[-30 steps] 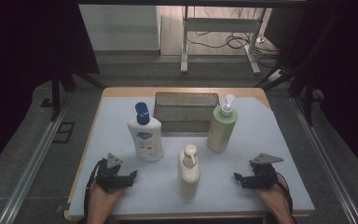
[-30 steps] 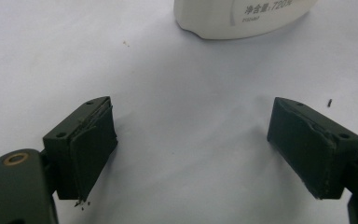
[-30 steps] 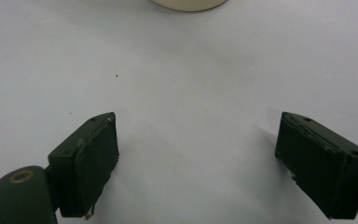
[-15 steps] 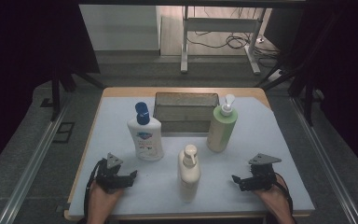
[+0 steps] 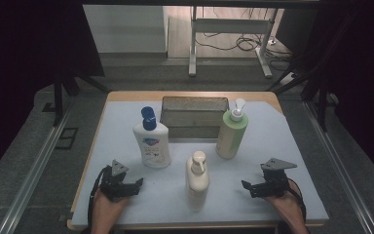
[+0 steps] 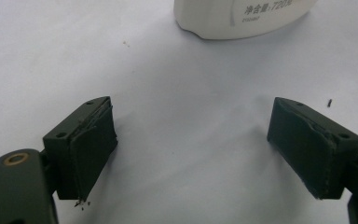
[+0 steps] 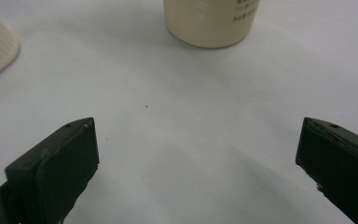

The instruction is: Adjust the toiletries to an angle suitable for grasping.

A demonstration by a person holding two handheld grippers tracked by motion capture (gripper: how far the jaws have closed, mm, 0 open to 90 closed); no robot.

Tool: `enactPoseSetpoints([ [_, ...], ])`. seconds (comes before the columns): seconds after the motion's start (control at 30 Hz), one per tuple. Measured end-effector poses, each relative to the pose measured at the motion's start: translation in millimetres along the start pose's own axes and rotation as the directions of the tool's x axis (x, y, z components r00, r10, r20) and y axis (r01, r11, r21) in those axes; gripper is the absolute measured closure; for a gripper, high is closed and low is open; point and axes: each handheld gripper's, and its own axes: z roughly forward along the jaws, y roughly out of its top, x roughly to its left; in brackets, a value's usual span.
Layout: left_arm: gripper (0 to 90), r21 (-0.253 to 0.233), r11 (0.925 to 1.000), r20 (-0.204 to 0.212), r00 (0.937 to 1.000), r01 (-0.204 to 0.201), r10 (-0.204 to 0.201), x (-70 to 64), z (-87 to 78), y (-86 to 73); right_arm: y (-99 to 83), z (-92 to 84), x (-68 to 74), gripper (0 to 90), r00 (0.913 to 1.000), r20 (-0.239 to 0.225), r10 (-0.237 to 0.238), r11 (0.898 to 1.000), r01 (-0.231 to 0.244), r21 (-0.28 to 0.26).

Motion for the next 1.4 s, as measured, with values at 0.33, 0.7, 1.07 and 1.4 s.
enactPoseSetpoints([
  [0.33,14.8,-0.001,1.0000,0.000,1.0000,0.000,0.000,0.0,0.0,-0.1,9.6,-2.3,0.0,0.0,0.9994,-0.032,0.015,1.000,-0.016,-0.018],
  [0.7,14.8,-0.001,1.0000,0.000,1.0000,0.000,0.000,0.0,0.0,-0.1,24.0,-4.3,-4.6,0.0,0.9986,-0.048,0.021,0.999,-0.023,-0.038],
  [1.07,14.9,-0.001,1.0000,0.000,1.0000,0.000,0.000,0.0,0.0,-0.1,40.4,-4.3,-7.1,0.0,0.9978,-0.053,0.040,0.998,-0.043,-0.053],
  [1.4,14.8,-0.001,1.0000,0.000,1.0000,0.000,0.000,0.0,0.0,-0.1,57.7,-2.6,-9.8,0.0,0.9986,-0.046,0.026,0.996,-0.030,-0.089],
])
